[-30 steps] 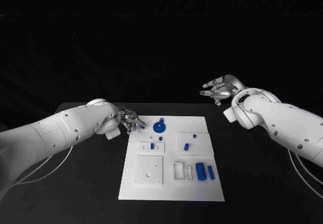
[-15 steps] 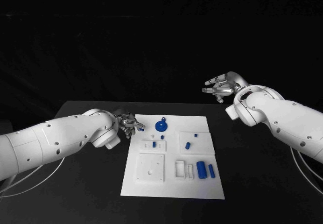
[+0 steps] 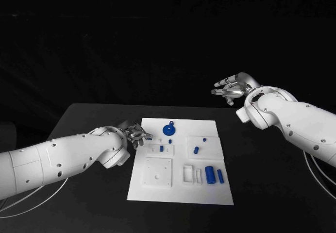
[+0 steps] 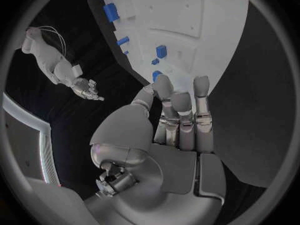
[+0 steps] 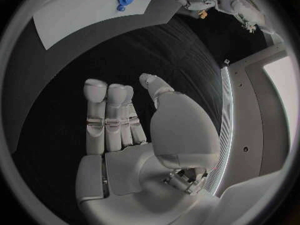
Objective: Assemble the parts on the task board
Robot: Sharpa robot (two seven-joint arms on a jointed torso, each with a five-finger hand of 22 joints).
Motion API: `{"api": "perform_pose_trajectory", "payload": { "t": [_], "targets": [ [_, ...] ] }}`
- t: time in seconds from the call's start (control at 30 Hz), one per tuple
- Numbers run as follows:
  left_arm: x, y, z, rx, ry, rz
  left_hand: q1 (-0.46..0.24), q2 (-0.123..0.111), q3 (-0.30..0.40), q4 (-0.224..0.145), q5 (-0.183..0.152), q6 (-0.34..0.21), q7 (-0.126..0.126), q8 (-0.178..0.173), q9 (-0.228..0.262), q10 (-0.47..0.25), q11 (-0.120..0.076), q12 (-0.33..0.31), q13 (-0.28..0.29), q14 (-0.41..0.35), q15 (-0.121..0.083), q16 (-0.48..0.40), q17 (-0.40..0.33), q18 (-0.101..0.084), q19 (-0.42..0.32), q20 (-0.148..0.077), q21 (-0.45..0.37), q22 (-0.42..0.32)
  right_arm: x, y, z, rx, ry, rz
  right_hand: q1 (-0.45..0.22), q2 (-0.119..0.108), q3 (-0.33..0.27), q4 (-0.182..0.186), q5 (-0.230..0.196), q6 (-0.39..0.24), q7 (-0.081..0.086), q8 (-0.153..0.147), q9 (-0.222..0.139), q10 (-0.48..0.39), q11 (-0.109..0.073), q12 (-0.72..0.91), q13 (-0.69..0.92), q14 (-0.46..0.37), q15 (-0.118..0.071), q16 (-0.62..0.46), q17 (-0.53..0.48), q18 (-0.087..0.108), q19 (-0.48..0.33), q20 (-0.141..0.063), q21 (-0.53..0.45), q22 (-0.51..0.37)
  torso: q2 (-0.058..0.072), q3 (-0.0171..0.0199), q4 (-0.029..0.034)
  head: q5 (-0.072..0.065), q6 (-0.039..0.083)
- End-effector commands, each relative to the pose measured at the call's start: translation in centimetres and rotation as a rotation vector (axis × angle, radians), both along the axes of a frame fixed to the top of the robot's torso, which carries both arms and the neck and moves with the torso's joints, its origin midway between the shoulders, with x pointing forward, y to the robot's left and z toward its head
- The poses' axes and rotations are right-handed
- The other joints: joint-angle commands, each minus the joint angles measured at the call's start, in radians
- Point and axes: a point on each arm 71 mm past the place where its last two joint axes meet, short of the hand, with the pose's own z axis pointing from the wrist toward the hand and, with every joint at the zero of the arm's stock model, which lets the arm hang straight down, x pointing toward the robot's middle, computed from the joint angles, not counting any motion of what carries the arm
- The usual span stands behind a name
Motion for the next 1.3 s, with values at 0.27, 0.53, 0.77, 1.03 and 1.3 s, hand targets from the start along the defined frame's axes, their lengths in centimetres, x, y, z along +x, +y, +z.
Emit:
{"api": "perform_pose_trajectory", "payload": {
  "t": [0.27, 0.53, 0.77, 1.03, 1.3],
  "targets": [
    [-0.6, -1.1, -0.7, 0.075, -0.026, -0.021, 0.023, 0.006, 0.007, -0.028, -0.017, 0.091, -0.079, 0.006, -0.062, 0.044, -0.008, 0.005, -0.004, 0.009, 0.002, -0.011, 0.009, 0.014, 0.003, 0.003, 0.003, 0.018, 0.0, 0.0, -0.3, -0.004, 0.015, 0.011, -0.009, -0.001, -0.001, -0.002, 0.004, 0.007, 0.001, -0.001, 0.001, 0.001, -0.008, 0.0, 0.001, -0.002, -0.005, -0.003, 0.001, 0.009, 0.041, -0.002, 0.005, 0.071, 0.001, 0.0003, 0.0007, -0.001, -0.005],
    [-0.8, -1.4, -1.4, 0.133, 0.029, -0.041, 0.02, 0.006, 0.004, -0.03, -0.011, 0.091, -0.079, 0.017, -0.068, 0.044, -0.008, 0.003, -0.005, 0.008, 0.003, -0.012, 0.012, 0.016, 0.001, 0.007, 0.001, 0.018, 0.0, 0.0, -0.4, -0.003, 0.018, 0.012, -0.009, -0.001, -0.001, -0.002, 0.004, 0.007, 0.001, -0.001, 0.001, 0.001, -0.008, 0.0, 0.001, -0.002, -0.005, -0.003, 0.001, 0.009, 0.041, -0.002, 0.005, 0.071, 0.002, 0.0001, 0.0009, -0.002, -0.007],
    [-0.6, -1.5, -1.8, 0.161, 0.055, -0.05, 0.011, 0.007, 0.006, -0.031, 0.002, 0.082, -0.081, 0.037, -0.066, 0.044, -0.008, 0.004, -0.004, 0.009, 0.004, -0.014, 0.014, 0.018, 0.002, 0.008, 0.001, 0.018, 0.0, 0.2, -0.5, -0.002, 0.021, 0.015, -0.01, 0.001, 0.001, -0.002, 0.005, 0.008, 0.001, -0.001, 0.001, 0.001, -0.008, 0.0, 0.002, -0.002, -0.005, -0.003, 0.001, 0.009, 0.041, -0.003, 0.008, 0.072, 0.002, -0.0001, 0.0008, -0.004, -0.009],
    [-0.3, -1.6, -1.9, 0.166, 0.062, -0.047, 0.002, 0.005, 0.01, -0.032, 0.014, 0.062, -0.082, 0.101, -0.131, 0.045, -0.009, 0.011, -0.002, 0.012, 0.003, -0.013, 0.02, 0.018, 0.005, 0.007, 0.002, 0.019, 0.0, 0.3, -0.6, 0.0, 0.022, 0.015, -0.01, 0.001, 0.001, -0.002, 0.005, 0.008, 0.001, -0.001, 0.001, 0.001, -0.008, 0.0, 0.002, -0.002, -0.005, -0.003, 0.001, 0.009, 0.041, -0.003, 0.008, 0.072, 0.004, 0.0003, -0.0004, -0.008, -0.01],
    [-0.1, -2.0, -2.0, 0.15, 0.056, -0.046, -0.004, 0.0, 0.015, -0.037, 0.029, 0.055, -0.082, 0.126, -0.152, 0.044, -0.009, 0.018, -0.001, 0.014, 0.002, -0.012, 0.023, 0.016, 0.006, 0.005, 0.004, 0.019, 0.0, 0.4, -0.6, 0.0, 0.023, 0.017, -0.011, 0.0, 0.001, -0.002, 0.006, 0.008, 0.001, -0.001, 0.001, 0.001, -0.008, 0.0, 0.002, -0.002, -0.005, -0.004, 0.001, 0.009, 0.041, -0.002, 0.006, 0.071, 0.003, 0.0002, 0.0014, -0.013, -0.015]
  ]
}}
